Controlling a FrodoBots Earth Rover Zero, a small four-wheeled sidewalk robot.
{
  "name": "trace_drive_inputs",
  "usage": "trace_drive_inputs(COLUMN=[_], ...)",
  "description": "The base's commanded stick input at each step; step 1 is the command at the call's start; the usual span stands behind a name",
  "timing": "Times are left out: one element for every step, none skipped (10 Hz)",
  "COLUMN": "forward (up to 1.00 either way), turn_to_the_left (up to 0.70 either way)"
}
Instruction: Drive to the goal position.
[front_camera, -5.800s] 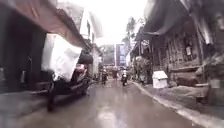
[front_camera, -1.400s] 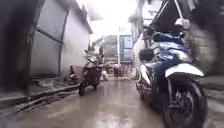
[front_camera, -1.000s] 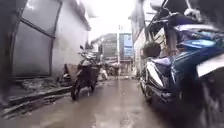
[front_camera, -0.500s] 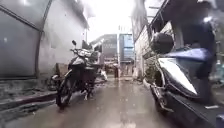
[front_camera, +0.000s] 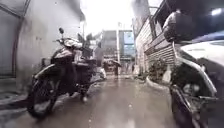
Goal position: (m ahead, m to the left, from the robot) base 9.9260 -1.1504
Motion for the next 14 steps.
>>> trace_drive_inputs(forward=[0.99,0.99,0.99,0.99,0.99,0.99,0.99,0.99,0.99,0.99,0.99,0.99,0.99,0.99], turn_to_the_left=[0.0,0.0,-0.07,-0.07,0.0,0.0,0.0,0.0,0.0,0.0,0.0,0.0,0.0,0.0])
